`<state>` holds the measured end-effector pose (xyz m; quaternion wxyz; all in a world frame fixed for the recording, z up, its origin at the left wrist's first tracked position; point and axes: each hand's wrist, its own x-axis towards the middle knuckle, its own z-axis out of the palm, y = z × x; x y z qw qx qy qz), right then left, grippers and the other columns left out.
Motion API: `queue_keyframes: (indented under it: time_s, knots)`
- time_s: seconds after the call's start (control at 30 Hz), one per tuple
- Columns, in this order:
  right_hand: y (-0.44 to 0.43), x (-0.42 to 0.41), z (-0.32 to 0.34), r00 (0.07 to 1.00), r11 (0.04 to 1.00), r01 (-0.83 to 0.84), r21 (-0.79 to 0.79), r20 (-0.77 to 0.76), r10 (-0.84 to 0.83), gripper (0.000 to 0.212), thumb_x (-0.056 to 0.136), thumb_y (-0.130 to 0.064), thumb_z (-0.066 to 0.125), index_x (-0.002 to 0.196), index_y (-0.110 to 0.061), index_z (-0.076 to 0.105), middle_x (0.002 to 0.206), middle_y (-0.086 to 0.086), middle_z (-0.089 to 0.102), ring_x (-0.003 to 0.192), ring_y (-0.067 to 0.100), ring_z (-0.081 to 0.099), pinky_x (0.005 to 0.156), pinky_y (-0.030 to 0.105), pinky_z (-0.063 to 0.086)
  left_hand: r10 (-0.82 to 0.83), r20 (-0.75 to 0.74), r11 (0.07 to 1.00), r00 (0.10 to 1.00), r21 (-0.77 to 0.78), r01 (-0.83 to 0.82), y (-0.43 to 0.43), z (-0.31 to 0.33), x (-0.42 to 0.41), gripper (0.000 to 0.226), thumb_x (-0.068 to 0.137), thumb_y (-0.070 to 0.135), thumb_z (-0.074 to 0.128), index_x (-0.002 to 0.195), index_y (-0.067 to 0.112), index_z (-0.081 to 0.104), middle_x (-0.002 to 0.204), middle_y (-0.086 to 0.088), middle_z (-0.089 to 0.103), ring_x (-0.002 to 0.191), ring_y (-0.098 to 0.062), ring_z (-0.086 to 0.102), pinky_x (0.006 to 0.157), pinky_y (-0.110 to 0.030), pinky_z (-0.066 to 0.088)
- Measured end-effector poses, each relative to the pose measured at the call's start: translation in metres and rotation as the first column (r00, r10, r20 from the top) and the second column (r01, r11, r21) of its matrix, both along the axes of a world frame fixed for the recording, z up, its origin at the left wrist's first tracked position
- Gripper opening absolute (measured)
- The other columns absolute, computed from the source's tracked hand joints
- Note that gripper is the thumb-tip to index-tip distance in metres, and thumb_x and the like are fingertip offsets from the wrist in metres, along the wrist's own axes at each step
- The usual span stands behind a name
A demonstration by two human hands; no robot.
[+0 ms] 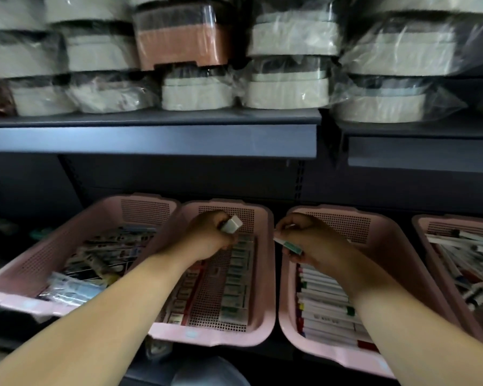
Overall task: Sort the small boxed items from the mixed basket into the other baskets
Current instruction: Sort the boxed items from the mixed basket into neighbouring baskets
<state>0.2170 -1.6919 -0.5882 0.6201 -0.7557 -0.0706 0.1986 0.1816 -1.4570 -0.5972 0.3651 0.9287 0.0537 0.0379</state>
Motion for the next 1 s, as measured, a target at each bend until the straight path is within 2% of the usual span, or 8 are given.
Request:
queue_keyframes:
  time_s: [0.07,0.13,0.3,0.47,0.67,0.77,0.9,1.0]
  knots:
    - [0.005,0.0,-0.002,1.0,0.999,-0.013,-0.037,0.022,0.014,0.015,0.089,-0.011,0.073,0.102,-0.017,0.069,0.082,0.006,0.068,0.066,0.015,0.065,0.065,0.032,0.053,-0.009,-0.026,0.995,1.0,0.095,0.011,0.004,-0.006,0.004,0.022,0.085,0.028,0.084,0.09,0.032,0.064,0.093,0.01,0.071,0.087,-0.007,0.066,0.082,-0.031,0.056]
    - [0.008,0.001,-0.003,0.999,0.998,-0.008,-0.061,0.044,0.011,0.017,0.089,-0.009,0.073,0.103,-0.017,0.068,0.082,0.007,0.069,0.069,0.017,0.066,0.068,0.034,0.054,-0.033,-0.028,0.982,0.999,0.185,0.037,0.003,-0.012,0.008,0.021,0.086,0.033,0.081,0.088,0.034,0.06,0.092,0.012,0.068,0.088,-0.009,0.065,0.083,-0.037,0.056]
    - [0.007,0.003,-0.004,0.998,0.996,0.008,-0.091,0.065,-0.002,0.016,0.089,-0.011,0.074,0.104,-0.015,0.068,0.088,0.007,0.07,0.071,0.016,0.065,0.068,0.033,0.056,-0.136,-0.123,0.922,0.983,0.347,0.171,-0.007,-0.015,0.02,0.006,0.096,0.037,0.07,0.101,0.034,0.069,0.098,0.013,0.067,0.089,-0.006,0.063,0.072,-0.028,0.049]
    - [0.002,0.003,-0.008,0.994,0.99,-0.002,-0.141,0.105,0.017,0.013,0.09,-0.011,0.072,0.102,-0.014,0.068,0.085,0.008,0.068,0.07,0.017,0.063,0.063,0.032,0.053,-0.155,-0.223,0.886,0.962,0.4,0.236,-0.004,-0.017,0.025,0.021,0.089,0.036,0.079,0.11,0.036,0.077,0.108,0.015,0.072,0.094,-0.006,0.066,0.086,-0.034,0.058]
    - [0.003,0.007,-0.018,0.988,0.986,-0.044,-0.159,0.137,0.066,0.014,0.089,-0.009,0.073,0.102,-0.008,0.067,0.087,0.02,0.07,0.069,0.022,0.063,0.062,0.034,0.05,-0.297,-0.322,0.794,0.899,0.439,0.42,-0.008,-0.012,-0.022,0.038,0.086,0.034,0.082,0.123,0.036,0.073,0.119,0.018,0.067,0.1,-0.004,0.057,0.085,-0.025,0.043]
    - [0.009,0.008,-0.023,0.975,0.976,-0.058,-0.21,0.198,0.101,0.01,0.089,-0.011,0.073,0.097,-0.015,0.067,0.082,0.013,0.073,0.065,0.017,0.066,0.058,0.031,0.05,-0.294,-0.446,0.788,0.845,0.386,0.479,-0.007,-0.016,-0.045,0.042,0.079,0.036,0.088,0.119,0.036,0.073,0.113,0.017,0.071,0.099,-0.008,0.063,0.088,-0.026,0.053]
    - [0.014,0.007,-0.024,0.962,0.973,-0.05,-0.225,0.25,0.107,0.01,0.089,-0.011,0.072,0.092,-0.019,0.067,0.075,0.006,0.072,0.062,0.011,0.065,0.059,0.03,0.049,-0.324,-0.507,0.72,0.798,0.415,0.556,-0.006,-0.023,-0.062,0.035,0.082,0.033,0.084,0.115,0.027,0.073,0.101,0.008,0.073,0.071,-0.006,0.061,0.053,-0.013,0.046]
    - [0.016,0.005,-0.022,0.954,0.974,-0.045,-0.223,0.278,0.108,0.01,0.089,-0.012,0.073,0.091,-0.02,0.067,0.072,0.0,0.071,0.06,0.008,0.066,0.059,0.029,0.048,-0.362,-0.464,0.689,0.808,0.451,0.568,-0.008,-0.028,-0.065,0.024,0.085,0.035,0.077,0.104,0.024,0.072,0.093,0.005,0.071,0.08,-0.015,0.065,0.068,-0.028,0.052]
